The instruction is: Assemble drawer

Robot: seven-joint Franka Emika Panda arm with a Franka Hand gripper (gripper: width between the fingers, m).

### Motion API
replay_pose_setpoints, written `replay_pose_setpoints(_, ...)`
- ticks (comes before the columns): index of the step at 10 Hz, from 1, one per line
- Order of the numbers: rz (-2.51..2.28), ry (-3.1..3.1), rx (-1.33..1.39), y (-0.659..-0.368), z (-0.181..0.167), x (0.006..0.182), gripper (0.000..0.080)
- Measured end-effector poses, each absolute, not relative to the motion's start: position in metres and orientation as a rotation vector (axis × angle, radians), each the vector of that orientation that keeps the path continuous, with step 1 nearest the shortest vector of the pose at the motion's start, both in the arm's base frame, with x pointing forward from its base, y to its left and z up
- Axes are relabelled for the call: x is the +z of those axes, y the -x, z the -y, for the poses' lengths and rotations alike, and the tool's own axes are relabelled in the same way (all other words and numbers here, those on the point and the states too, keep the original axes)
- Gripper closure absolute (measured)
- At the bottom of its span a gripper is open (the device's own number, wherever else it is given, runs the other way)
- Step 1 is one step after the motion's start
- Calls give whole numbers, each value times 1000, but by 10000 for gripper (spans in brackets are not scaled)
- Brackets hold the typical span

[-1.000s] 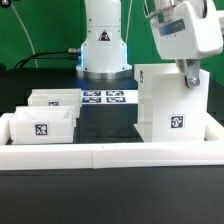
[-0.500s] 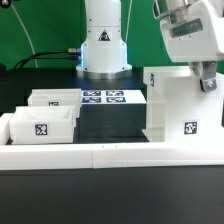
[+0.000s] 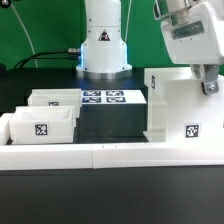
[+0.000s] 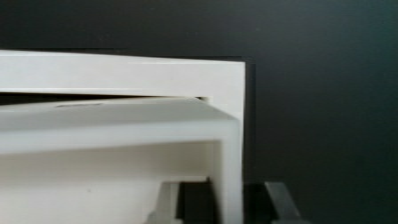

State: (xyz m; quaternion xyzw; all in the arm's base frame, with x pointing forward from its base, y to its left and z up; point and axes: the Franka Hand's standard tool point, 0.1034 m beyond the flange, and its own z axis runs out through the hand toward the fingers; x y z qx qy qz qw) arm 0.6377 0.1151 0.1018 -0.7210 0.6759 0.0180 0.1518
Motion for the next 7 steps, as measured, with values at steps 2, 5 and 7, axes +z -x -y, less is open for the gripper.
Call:
replay_pose_setpoints(2, -1936, 2073, 52, -637, -116, 102, 523)
replay_pose_setpoints(5, -1928, 2072, 40, -640, -116, 104, 189)
replay_pose_setpoints(7, -1921, 2076, 35, -640, -116, 105, 162)
